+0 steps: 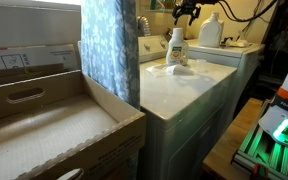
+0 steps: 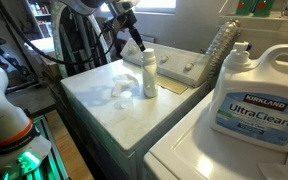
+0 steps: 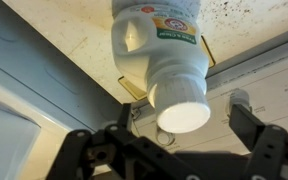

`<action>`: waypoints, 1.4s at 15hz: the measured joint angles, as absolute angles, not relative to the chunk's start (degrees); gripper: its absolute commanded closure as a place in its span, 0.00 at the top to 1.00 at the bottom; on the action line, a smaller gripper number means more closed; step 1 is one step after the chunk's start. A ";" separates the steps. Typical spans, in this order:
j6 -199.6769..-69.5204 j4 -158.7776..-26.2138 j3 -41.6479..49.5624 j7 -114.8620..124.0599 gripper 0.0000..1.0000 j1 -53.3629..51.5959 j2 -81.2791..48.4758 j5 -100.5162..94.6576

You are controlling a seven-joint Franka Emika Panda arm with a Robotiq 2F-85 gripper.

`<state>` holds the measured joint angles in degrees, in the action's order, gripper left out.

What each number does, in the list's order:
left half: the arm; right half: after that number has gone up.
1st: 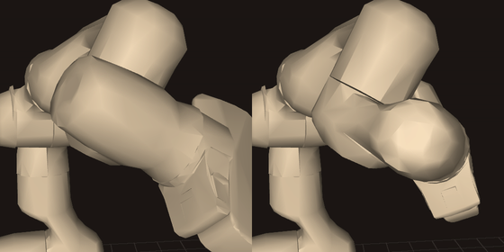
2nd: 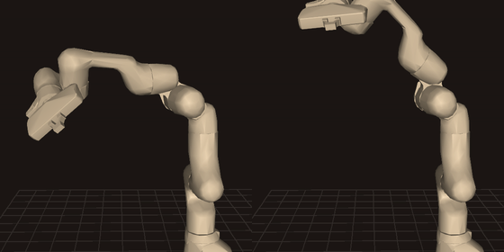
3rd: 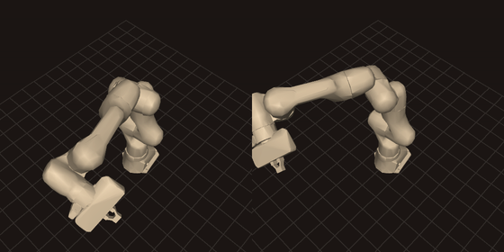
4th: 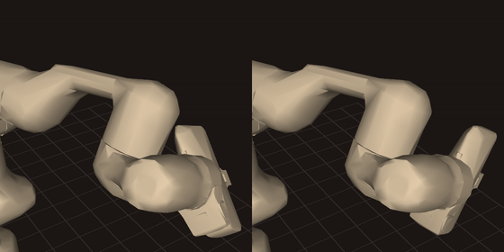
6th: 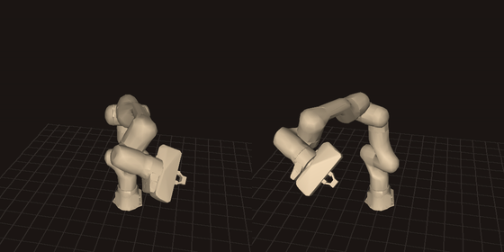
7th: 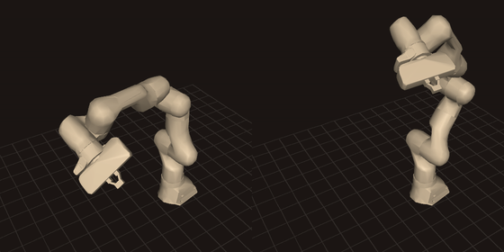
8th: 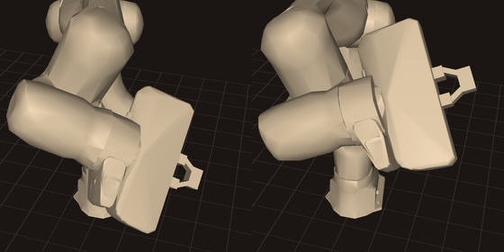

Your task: Take the caps off the containers

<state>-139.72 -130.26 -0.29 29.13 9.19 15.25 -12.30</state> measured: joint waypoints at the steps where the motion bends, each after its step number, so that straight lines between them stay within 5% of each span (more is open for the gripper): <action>1: -140.23 -129.50 -0.25 27.60 1.00 9.16 14.40 -12.07; 7: -140.37 -125.78 0.17 20.47 0.98 8.34 8.97 -9.67; 9: -140.05 -124.85 0.24 19.35 0.84 8.20 7.58 -9.65; 11: -139.56 -124.16 0.38 18.65 0.59 8.20 6.65 -9.67; 14: -138.30 -123.38 1.14 17.91 0.38 8.22 6.07 -9.74; 21: -137.07 -122.58 1.34 17.83 0.38 8.15 5.84 -9.74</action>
<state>-137.07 -122.58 1.34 17.83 8.15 5.84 -9.74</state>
